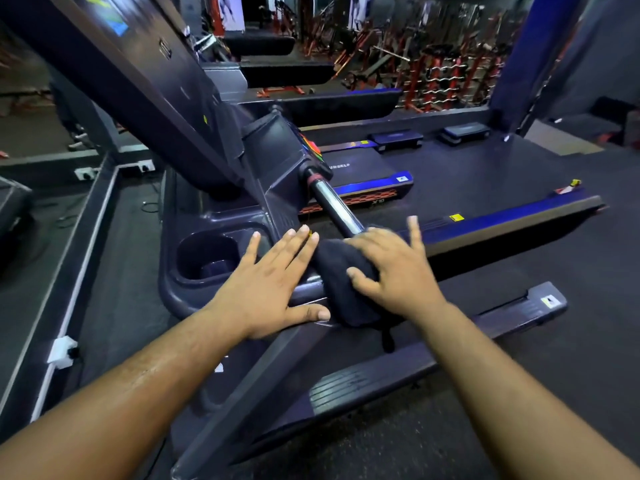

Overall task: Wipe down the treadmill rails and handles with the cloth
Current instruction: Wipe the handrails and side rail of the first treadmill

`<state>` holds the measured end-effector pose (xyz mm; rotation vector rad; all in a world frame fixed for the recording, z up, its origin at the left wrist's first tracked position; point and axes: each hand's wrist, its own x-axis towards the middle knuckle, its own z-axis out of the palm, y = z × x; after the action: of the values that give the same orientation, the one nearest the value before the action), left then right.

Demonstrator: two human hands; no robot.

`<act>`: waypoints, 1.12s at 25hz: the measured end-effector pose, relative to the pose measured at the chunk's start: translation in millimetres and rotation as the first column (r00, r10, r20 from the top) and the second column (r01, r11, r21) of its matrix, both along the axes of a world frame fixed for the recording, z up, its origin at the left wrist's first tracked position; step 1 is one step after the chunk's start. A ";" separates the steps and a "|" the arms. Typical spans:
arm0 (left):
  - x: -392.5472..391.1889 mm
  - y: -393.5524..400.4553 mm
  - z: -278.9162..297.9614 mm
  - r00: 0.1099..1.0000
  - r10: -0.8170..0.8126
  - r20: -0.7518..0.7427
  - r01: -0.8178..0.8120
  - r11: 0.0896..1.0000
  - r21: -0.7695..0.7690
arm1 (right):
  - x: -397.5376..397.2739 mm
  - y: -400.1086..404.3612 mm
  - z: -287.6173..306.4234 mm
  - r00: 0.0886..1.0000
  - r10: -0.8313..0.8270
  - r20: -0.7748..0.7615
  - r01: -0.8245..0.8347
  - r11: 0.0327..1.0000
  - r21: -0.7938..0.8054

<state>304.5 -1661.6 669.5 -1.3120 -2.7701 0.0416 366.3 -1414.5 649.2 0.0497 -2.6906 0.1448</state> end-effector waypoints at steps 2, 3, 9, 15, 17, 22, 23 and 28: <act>-3.4 -16.7 3.7 1.000 -0.006 -0.001 0.006 1.000 -0.013 | -3.9 10.9 4.6 0.981 -0.193 -0.011 0.191 0.977 -0.093; -6.5 -26.6 4.6 1.000 0.000 -0.006 0.000 1.000 -0.011 | -1.6 -5.7 3.1 0.957 -0.289 -0.020 0.283 0.947 -0.152; -22.4 -86.5 4.7 0.999 -0.039 0.022 0.039 0.999 -0.005 | -1.8 -75.6 -0.4 0.998 -0.059 0.013 0.060 0.998 -0.031; -46.6 -137.4 -1.2 0.992 -0.072 0.101 0.065 0.996 0.068 | -10.3 -172.7 -6.6 0.903 -0.430 -0.015 0.415 0.880 -0.230; -54.5 -151.4 -4.5 0.983 -0.109 0.148 0.095 0.991 0.096 | -3.8 -205.0 -9.3 0.956 -0.294 0.009 0.290 0.939 -0.187; -73.3 -175.9 -11.4 0.974 -0.157 0.161 0.143 0.985 0.094 | -3.3 -170.8 1.5 0.874 -0.481 0.071 0.481 0.836 -0.266; -75.8 -177.4 -11.3 0.971 -0.162 0.175 0.144 0.983 0.109 | -7.8 -193.0 -1.5 0.821 -0.567 0.066 0.559 0.776 -0.294; -91.0 -174.2 -10.0 0.950 -0.204 0.238 0.157 0.967 0.203 | -0.2 -233.9 -1.9 0.966 -0.241 0.092 0.250 0.963 -0.099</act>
<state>213.5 -1835.8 659.5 -1.6162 -2.7547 -0.4118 366.1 -1648.4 647.3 -0.3299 -2.7347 0.2211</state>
